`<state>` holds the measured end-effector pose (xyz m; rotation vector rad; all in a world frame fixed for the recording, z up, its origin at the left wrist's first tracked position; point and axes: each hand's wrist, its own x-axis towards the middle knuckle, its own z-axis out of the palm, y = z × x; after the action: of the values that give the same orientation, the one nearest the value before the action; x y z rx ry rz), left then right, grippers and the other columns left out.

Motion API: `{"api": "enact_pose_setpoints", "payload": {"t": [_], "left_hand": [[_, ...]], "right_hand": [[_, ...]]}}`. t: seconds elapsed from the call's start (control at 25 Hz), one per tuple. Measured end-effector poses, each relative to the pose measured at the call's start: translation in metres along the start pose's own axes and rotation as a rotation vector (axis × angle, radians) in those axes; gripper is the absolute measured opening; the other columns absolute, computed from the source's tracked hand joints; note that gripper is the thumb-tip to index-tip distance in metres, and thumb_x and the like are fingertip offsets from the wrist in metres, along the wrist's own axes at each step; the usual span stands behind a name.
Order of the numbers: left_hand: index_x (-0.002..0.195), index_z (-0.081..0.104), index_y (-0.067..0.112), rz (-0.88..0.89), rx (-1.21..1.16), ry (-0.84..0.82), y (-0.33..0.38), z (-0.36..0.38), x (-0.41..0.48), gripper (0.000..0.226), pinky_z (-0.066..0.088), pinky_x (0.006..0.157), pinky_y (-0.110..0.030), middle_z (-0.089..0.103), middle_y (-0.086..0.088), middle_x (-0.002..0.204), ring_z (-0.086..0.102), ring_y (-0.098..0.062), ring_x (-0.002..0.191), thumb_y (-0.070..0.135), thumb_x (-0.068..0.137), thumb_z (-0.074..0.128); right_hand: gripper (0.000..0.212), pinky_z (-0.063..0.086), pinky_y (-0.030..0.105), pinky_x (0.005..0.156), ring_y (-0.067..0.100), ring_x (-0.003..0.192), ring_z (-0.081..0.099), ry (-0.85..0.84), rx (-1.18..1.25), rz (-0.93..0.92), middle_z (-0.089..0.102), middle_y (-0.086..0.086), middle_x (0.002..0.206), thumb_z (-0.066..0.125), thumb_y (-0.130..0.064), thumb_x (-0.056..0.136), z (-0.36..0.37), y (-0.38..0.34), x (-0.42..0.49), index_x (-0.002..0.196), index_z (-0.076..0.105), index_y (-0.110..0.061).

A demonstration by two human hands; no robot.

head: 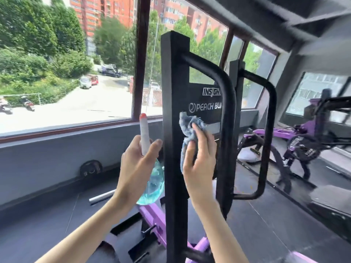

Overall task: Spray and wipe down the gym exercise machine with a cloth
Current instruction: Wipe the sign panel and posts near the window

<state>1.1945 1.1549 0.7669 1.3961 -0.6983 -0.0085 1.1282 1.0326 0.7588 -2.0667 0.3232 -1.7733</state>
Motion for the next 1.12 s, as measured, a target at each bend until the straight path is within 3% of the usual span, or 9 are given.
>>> {"api": "enact_pose_setpoints", "payload": {"t": [0.08, 0.16, 0.28, 0.4, 0.48, 0.6, 0.76, 0.92, 1.12], "left_hand": [[0.076, 0.05, 0.002, -0.013, -0.044, -0.013, 0.001, -0.01, -0.004, 0.058, 0.045, 0.063, -0.042, 0.051, 0.002, 0.06, 0.048, -0.016, 0.06, 0.06, 0.071, 0.05], [0.069, 0.048, 0.006, -0.033, -0.044, -0.009, 0.001, -0.019, -0.006, 0.052, 0.044, 0.062, -0.039, 0.049, 0.009, 0.054, 0.05, -0.016, 0.06, 0.058, 0.071, 0.049], [0.073, 0.051, 0.006, -0.044, -0.055, 0.012, -0.004, -0.03, -0.009, 0.053, 0.047, 0.065, -0.043, 0.054, 0.003, 0.06, 0.052, -0.02, 0.061, 0.058, 0.069, 0.051], [0.081, 0.053, 0.005, -0.063, -0.025, 0.036, -0.011, -0.037, -0.01, 0.056, 0.049, 0.072, -0.05, 0.057, -0.008, 0.067, 0.055, -0.031, 0.068, 0.059, 0.067, 0.051], [0.083, 0.053, 0.002, -0.079, -0.005, 0.052, -0.016, -0.039, -0.009, 0.06, 0.049, 0.075, -0.052, 0.06, -0.015, 0.073, 0.053, -0.025, 0.067, 0.06, 0.066, 0.05], [0.082, 0.051, -0.001, -0.099, -0.052, 0.051, -0.023, -0.041, -0.007, 0.06, 0.044, 0.066, -0.04, 0.057, -0.021, 0.074, 0.049, -0.019, 0.063, 0.056, 0.065, 0.051], [0.076, 0.052, 0.005, -0.163, -0.067, 0.06, -0.042, -0.034, -0.011, 0.037, 0.04, 0.062, -0.036, 0.053, -0.007, 0.062, 0.049, -0.015, 0.06, 0.042, 0.07, 0.056], [0.077, 0.051, 0.004, -0.275, -0.051, 0.022, -0.067, -0.028, -0.023, 0.028, 0.039, 0.058, -0.029, 0.057, -0.005, 0.068, 0.045, -0.011, 0.056, 0.028, 0.065, 0.053], [0.071, 0.048, 0.009, -0.335, -0.043, -0.04, -0.092, -0.02, -0.048, 0.018, 0.036, 0.052, -0.021, 0.046, 0.012, 0.053, 0.04, -0.007, 0.05, 0.024, 0.064, 0.052]], "right_hand": [[0.038, 0.025, 0.011, 0.107, 0.027, 0.128, 0.043, -0.029, 0.01, 0.259, 0.044, 0.018, 0.137, 0.042, -0.012, 0.099, 0.045, 0.026, -0.003, 0.133, 0.047, 0.004], [0.051, 0.016, 0.025, 0.112, 0.034, 0.14, 0.025, -0.114, -0.001, 0.539, 0.026, 0.022, 0.151, 0.04, -0.019, 0.101, 0.076, 0.041, -0.011, 0.146, 0.026, 0.001], [0.071, -0.002, 0.04, 0.116, 0.023, 0.147, 0.002, -0.256, -0.127, 0.561, -0.001, 0.01, 0.16, 0.039, -0.031, 0.1, 0.09, 0.053, -0.039, 0.152, -0.005, -0.011], [0.092, -0.014, 0.047, 0.116, 0.02, 0.146, -0.011, -0.451, -0.184, 0.471, -0.016, 0.006, 0.158, 0.053, -0.027, 0.093, 0.074, 0.073, -0.042, 0.148, -0.019, -0.009], [0.1, -0.003, 0.048, 0.118, 0.018, 0.144, -0.015, -0.472, -0.125, 0.334, -0.019, 0.006, 0.154, 0.064, -0.017, 0.089, 0.069, 0.082, -0.023, 0.147, -0.017, -0.006], [0.1, 0.005, 0.041, 0.119, 0.014, 0.143, -0.008, -0.348, -0.107, 0.209, -0.009, 0.017, 0.156, 0.07, -0.02, 0.085, 0.082, 0.077, 0.003, 0.148, -0.006, -0.012], [0.09, 0.009, 0.027, 0.117, 0.029, 0.144, 0.014, -0.178, -0.111, 0.33, 0.013, 0.024, 0.155, 0.063, -0.036, 0.085, 0.1, 0.075, -0.013, 0.147, 0.014, 0.008], [0.093, 0.008, 0.021, 0.116, 0.03, 0.145, 0.014, -0.226, -0.157, 0.46, 0.013, 0.021, 0.155, 0.062, -0.038, 0.083, 0.087, 0.106, -0.092, 0.147, 0.012, 0.007], [0.097, 0.022, 0.04, 0.117, 0.03, 0.146, 0.012, -0.407, -0.268, 0.685, 0.003, 0.017, 0.157, 0.065, -0.031, 0.084, 0.061, 0.134, -0.196, 0.149, 0.001, 0.0]]}}
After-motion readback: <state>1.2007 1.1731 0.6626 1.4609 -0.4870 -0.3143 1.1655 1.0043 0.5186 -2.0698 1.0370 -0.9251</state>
